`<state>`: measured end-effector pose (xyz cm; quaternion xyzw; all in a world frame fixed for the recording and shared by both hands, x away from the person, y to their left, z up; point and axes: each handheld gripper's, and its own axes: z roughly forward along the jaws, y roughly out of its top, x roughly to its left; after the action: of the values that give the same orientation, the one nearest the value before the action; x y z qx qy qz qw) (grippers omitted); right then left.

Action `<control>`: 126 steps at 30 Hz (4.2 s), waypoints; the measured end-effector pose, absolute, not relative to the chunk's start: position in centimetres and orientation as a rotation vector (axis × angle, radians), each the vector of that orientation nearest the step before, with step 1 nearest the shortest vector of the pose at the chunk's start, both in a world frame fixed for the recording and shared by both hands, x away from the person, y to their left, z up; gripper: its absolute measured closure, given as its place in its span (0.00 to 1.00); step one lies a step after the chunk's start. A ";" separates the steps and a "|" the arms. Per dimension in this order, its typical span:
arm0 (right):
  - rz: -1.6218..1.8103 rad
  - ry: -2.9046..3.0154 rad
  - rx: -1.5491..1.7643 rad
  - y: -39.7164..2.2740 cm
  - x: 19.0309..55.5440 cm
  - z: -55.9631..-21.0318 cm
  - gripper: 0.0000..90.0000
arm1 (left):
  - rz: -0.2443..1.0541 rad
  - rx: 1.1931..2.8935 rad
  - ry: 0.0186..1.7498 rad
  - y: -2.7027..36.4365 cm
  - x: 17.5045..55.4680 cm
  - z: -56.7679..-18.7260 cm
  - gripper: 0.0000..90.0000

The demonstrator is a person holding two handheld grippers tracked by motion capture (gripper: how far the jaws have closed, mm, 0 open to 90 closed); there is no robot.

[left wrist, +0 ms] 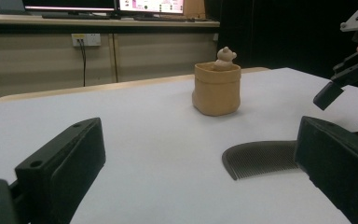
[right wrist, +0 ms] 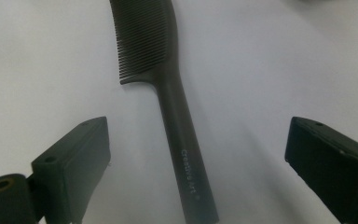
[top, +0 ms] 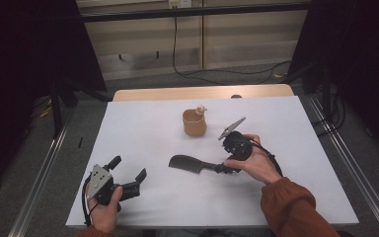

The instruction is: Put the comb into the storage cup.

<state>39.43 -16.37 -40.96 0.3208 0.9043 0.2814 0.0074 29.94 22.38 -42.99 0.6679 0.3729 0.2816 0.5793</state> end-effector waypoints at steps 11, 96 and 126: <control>0.790 2.944 0.878 -14.1 41.0 -41.7 0.18 | 0.656 1.559 0.874 22.4 30.0 -43.0 0.02; 0.819 2.964 0.755 -13.6 41.2 -40.7 0.82 | 0.650 1.579 0.868 22.4 30.1 -43.1 0.02; 1.172 2.688 0.878 -16.7 40.2 -40.1 0.82 | 0.651 1.578 0.869 22.3 30.2 -43.1 0.02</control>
<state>40.16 -16.75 -40.10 0.2867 0.8774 0.3825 0.0400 30.19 22.33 -43.13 0.6738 0.3710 0.2780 0.5755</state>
